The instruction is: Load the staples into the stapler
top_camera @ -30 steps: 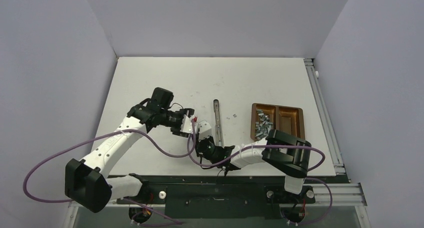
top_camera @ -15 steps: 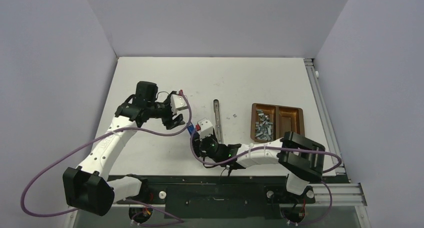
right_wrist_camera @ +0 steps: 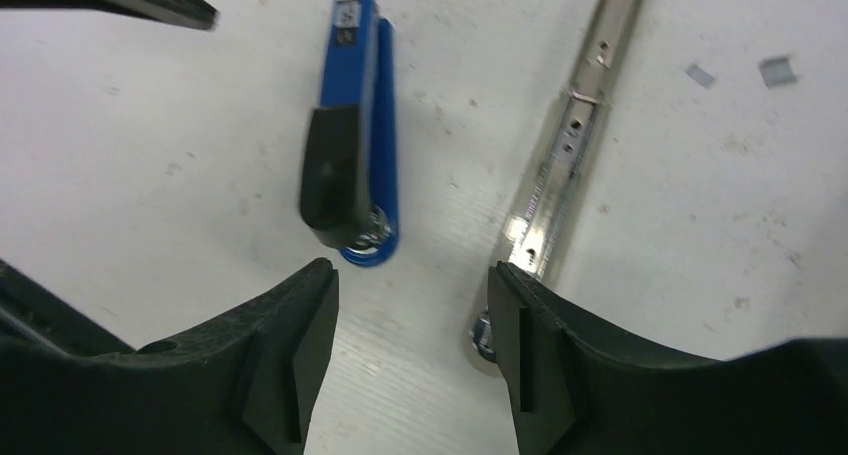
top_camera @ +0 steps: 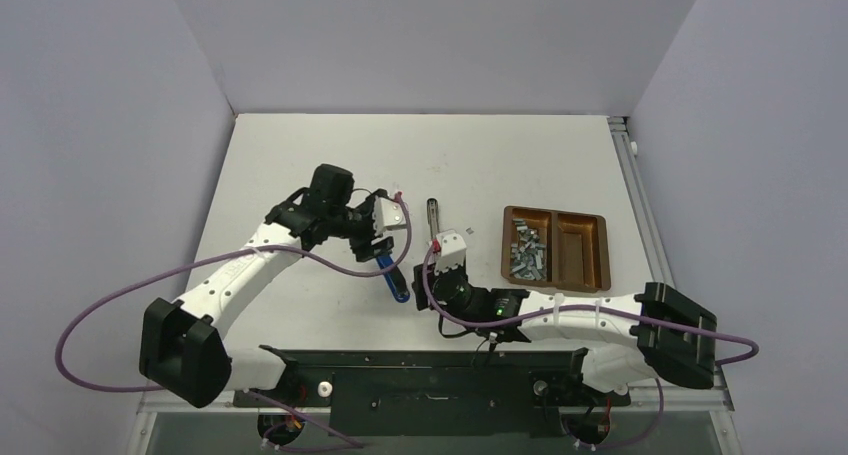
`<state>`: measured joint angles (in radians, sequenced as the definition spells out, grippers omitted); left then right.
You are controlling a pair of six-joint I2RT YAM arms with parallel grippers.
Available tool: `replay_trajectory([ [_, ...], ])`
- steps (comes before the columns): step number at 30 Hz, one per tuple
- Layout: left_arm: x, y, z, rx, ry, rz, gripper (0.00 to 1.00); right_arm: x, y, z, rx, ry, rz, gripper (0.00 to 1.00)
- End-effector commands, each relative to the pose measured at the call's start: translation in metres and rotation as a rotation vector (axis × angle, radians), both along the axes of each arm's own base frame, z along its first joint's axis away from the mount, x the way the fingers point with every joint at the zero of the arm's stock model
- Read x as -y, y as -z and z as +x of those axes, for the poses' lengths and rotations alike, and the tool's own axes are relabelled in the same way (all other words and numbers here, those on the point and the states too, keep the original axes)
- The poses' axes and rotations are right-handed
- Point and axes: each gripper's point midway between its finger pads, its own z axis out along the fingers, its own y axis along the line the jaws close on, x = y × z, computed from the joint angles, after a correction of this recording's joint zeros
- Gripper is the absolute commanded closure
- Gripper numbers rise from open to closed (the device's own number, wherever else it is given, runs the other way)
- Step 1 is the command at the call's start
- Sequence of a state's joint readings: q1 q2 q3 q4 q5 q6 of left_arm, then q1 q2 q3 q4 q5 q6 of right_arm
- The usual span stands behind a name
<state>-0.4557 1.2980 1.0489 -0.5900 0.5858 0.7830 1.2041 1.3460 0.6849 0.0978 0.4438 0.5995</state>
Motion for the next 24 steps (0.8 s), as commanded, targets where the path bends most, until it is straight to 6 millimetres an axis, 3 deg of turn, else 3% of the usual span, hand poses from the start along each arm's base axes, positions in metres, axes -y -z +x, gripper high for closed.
replay_trajectory([
  [1,0.016,0.011,0.014,0.115,0.056,0.05,0.38,0.038,0.03,0.001,-0.057,0.123,-0.09,0.44],
  [15,0.028,0.004,0.046,0.011,0.0,0.041,0.36,0.042,0.07,0.011,-0.085,0.149,-0.187,0.45],
  [18,0.024,0.0,0.058,0.003,0.004,0.065,0.3,0.041,0.075,0.014,-0.089,0.147,-0.185,0.49],
  [24,0.013,0.0,0.089,0.008,0.013,0.145,0.26,0.035,0.075,0.018,-0.072,0.12,-0.187,0.62],
])
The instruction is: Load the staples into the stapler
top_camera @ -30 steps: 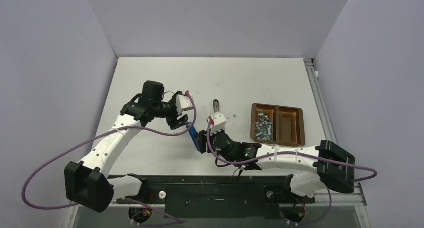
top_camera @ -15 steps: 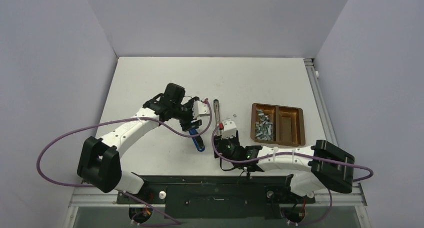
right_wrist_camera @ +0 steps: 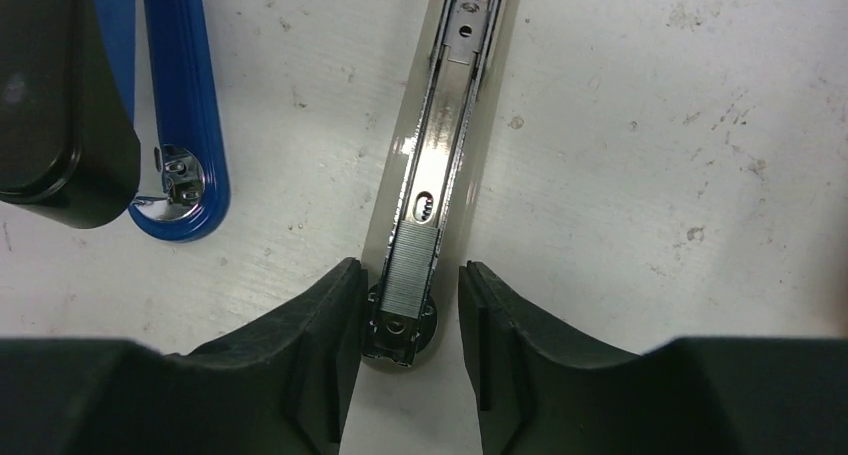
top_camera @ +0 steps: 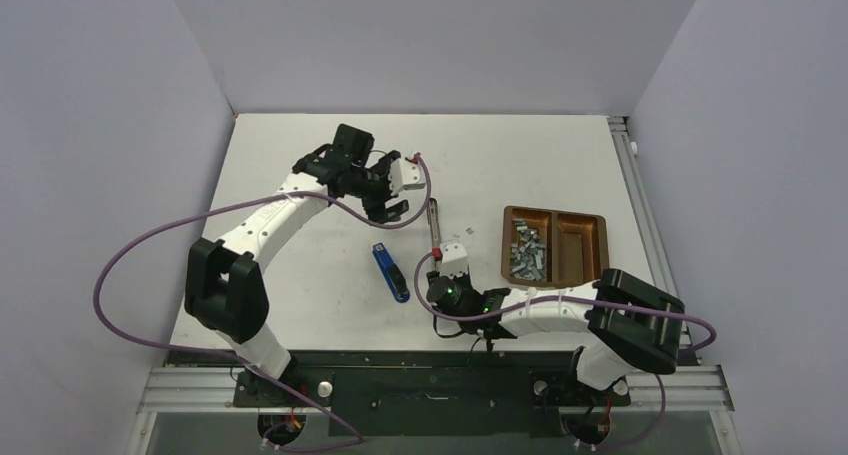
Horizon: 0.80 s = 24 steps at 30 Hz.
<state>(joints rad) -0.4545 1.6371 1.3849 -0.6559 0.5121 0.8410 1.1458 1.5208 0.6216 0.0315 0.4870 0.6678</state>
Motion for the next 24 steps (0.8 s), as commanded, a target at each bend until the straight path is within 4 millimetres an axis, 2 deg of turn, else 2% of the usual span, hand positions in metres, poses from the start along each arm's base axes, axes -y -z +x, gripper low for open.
replay_trajectory([
  [1,-0.011,-0.001,0.016,0.019,0.039,0.069,0.26,-0.017,-0.015,0.012,0.049,-0.021,0.051,0.64],
  [5,-0.012,0.005,0.023,0.049,0.085,0.097,0.26,-0.018,-0.013,0.011,0.049,-0.049,0.037,0.76],
  [10,-0.014,0.027,0.022,0.061,0.155,0.144,0.26,-0.019,-0.019,0.004,0.048,-0.101,0.051,0.84],
  [19,-0.018,0.072,0.017,0.059,0.242,0.193,0.26,-0.015,-0.022,-0.006,0.029,-0.162,0.054,0.88],
  [24,-0.006,0.085,0.02,0.092,0.304,0.175,0.25,-0.013,-0.021,-0.01,0.02,-0.186,0.047,0.89],
])
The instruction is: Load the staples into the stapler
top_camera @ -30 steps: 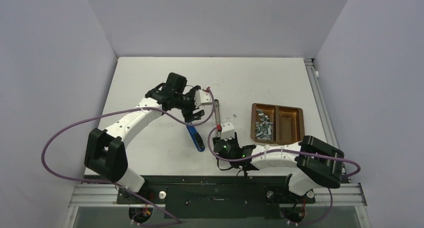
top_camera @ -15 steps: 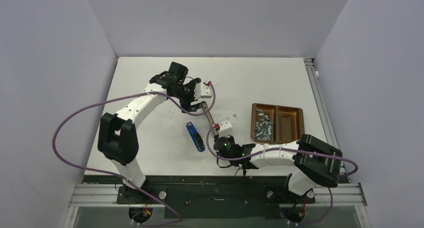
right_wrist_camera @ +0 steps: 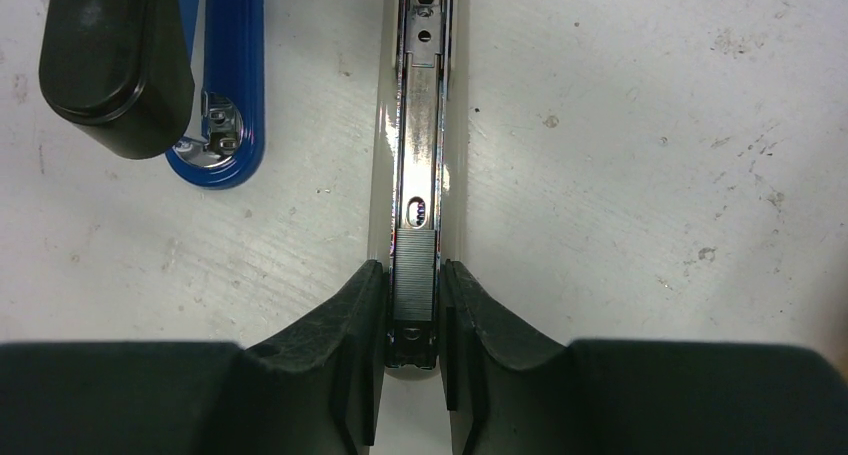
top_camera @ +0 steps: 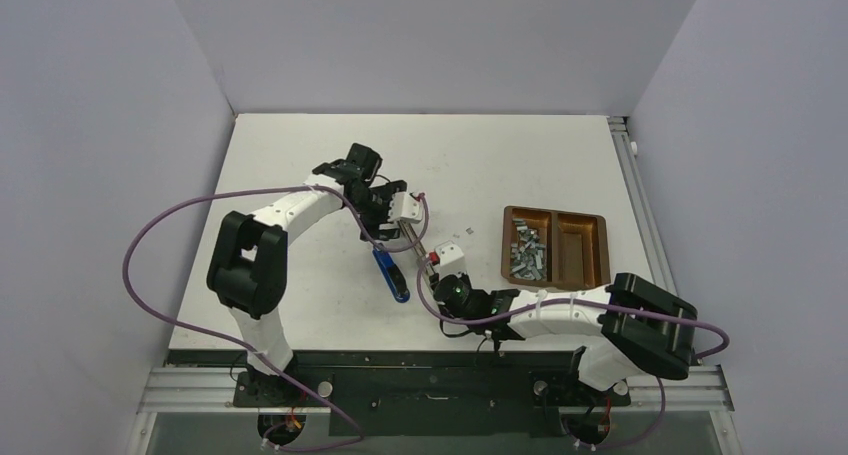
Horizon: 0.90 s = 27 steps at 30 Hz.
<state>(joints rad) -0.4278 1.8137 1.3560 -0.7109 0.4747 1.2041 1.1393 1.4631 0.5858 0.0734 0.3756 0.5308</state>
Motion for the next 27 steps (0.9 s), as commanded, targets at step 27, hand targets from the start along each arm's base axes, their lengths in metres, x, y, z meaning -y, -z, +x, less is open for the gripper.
replay_trajectory([
  [27,0.046,0.023,0.058,0.208,0.207,-0.064,0.37,0.003,-0.006,-0.006,0.023,-0.014,0.02,0.91],
])
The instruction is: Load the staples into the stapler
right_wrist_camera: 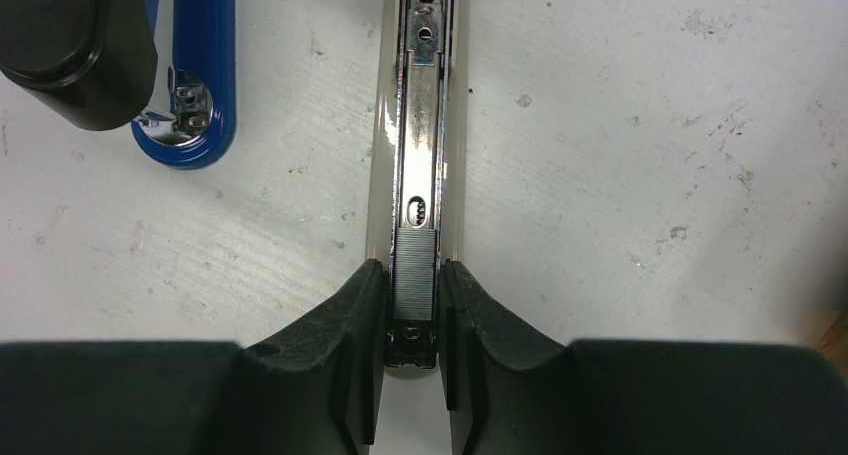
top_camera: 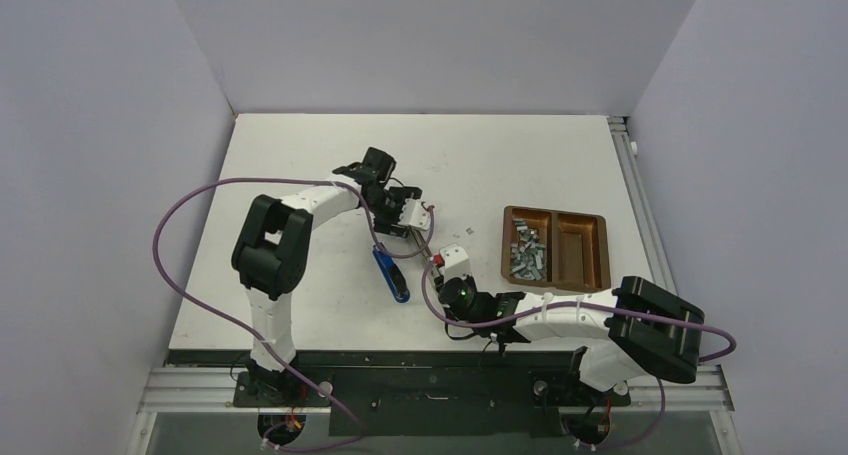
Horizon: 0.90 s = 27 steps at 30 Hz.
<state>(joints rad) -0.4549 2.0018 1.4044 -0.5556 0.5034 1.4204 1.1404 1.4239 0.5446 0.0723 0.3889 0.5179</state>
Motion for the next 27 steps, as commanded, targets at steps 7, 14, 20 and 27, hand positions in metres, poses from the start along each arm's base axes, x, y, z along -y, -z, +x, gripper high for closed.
replay_trajectory([
  [7,0.005,-0.034,-0.005,0.066,0.065,-0.086,0.34,-0.008,-0.007,-0.002,0.013,-0.002,0.041,0.91],
  [14,0.003,-0.009,0.002,0.02,0.105,0.008,0.33,-0.005,-0.009,-0.001,0.024,0.007,0.044,0.91],
  [20,0.005,0.012,0.022,0.08,0.087,0.043,0.35,-0.003,-0.012,-0.001,0.03,0.016,0.053,0.91],
  [27,0.001,0.017,0.014,0.051,0.165,0.08,0.56,-0.005,-0.012,0.0,0.036,0.014,0.064,0.91],
])
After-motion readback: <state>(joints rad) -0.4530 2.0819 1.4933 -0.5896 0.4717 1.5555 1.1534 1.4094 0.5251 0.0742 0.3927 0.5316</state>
